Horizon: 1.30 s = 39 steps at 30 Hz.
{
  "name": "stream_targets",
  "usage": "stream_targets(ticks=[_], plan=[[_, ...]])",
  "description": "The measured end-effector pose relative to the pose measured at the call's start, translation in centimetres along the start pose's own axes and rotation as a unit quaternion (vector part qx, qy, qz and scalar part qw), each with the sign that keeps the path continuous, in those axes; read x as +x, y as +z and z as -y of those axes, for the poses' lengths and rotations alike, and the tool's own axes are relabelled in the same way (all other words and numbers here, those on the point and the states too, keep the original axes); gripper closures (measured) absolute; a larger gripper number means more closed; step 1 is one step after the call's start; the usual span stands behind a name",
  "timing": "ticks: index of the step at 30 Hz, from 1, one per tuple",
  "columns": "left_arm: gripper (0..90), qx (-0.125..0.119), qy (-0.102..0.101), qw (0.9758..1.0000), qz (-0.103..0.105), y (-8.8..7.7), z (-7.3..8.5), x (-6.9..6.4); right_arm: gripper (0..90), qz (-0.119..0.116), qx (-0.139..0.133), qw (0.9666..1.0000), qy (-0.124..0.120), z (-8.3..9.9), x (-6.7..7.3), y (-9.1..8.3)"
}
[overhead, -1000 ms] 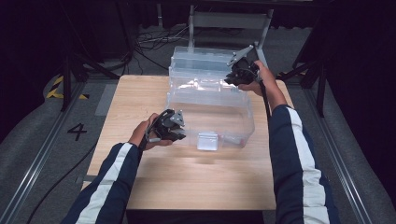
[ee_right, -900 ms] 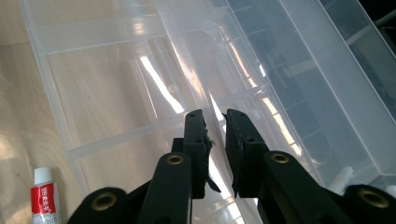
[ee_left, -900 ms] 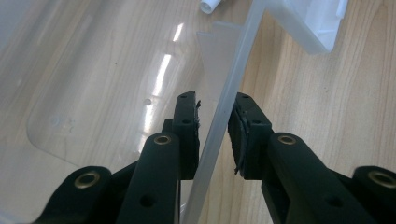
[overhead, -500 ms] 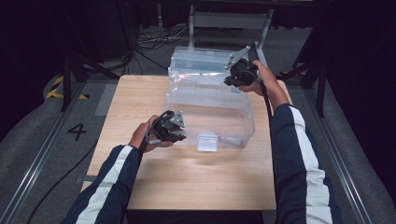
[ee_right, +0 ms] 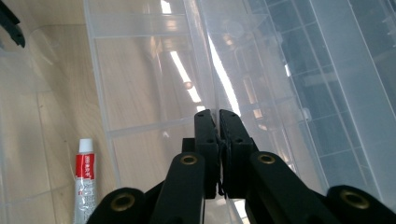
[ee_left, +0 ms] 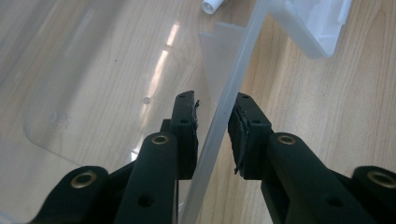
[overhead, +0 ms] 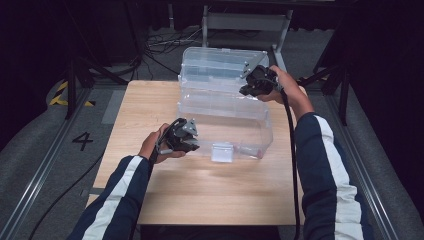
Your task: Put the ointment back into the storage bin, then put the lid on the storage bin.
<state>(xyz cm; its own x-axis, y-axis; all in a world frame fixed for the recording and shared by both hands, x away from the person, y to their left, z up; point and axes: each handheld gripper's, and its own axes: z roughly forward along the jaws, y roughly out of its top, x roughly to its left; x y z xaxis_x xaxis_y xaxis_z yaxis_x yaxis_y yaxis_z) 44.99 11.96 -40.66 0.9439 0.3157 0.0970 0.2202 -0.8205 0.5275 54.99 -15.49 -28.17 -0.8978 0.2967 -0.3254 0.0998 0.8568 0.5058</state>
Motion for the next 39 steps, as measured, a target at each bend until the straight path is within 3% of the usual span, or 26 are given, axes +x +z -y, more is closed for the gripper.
stream_targets(ticks=[17, 39], plan=[[71.8, -0.006, 0.005, 1.0, -0.006, 0.1, 0.0, -0.1, 87.5, 0.0, 0.002, 1.0, -0.009, 0.1, 1.6, -0.7], [69.5, -0.015, 0.005, 0.9997, -0.018, 0.1, 0.2, -0.3, 86.9, -0.01, -0.016, 0.9998, 0.006, 0.9, 2.5, -1.2]])
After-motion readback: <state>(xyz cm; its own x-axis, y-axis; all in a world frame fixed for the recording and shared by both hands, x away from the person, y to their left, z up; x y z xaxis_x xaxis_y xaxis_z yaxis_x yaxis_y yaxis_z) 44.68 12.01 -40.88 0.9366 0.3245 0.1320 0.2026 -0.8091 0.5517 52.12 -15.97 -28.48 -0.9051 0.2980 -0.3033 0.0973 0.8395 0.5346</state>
